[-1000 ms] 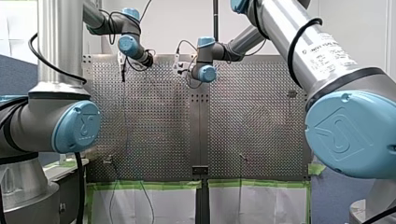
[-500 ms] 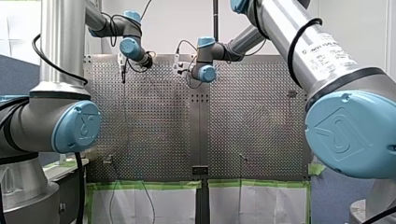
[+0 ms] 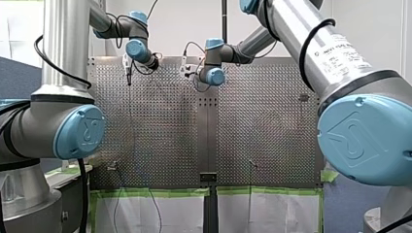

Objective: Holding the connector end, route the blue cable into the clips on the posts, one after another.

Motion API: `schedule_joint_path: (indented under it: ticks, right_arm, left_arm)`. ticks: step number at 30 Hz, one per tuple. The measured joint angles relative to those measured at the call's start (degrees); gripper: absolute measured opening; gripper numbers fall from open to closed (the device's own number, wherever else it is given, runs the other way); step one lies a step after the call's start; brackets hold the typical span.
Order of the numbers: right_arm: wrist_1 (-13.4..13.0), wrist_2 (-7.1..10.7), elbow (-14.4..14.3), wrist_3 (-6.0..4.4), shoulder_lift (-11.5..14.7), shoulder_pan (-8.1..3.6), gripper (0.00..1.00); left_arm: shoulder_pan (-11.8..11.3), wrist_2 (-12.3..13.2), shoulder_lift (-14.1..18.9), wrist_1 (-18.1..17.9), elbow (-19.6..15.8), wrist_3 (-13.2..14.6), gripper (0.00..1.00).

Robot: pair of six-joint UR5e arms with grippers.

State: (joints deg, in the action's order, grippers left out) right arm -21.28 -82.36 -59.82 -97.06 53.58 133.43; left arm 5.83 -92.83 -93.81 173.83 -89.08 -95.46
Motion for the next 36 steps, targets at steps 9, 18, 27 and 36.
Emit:
schedule_joint_path:
  ticks: [9, 18, 27, 36]
  right_arm:
    - [0.0, 0.0, 0.0, 0.05, 0.0, 0.02, 0.0]
    - [0.0, 0.01, 0.0, 0.16, 0.0, 0.01, 0.0]
    - [0.1, 0.05, 0.0, 0.18, -0.1, -0.05, 0.0]
    - [1.0, 0.07, -0.4, 0.17, -0.1, -0.33, 0.0]
  left_arm:
    - [0.0, -0.8, 0.0, -0.5, 0.0, 0.2, 0.49]
    - [0.0, -1.0, 0.1, -0.7, 0.0, 0.3, 0.0]
    - [0.0, -2.3, 0.1, -0.6, 0.0, 0.2, 0.0]
    - [1.2, -2.5, -1.0, -0.1, 0.0, 0.0, 0.0]
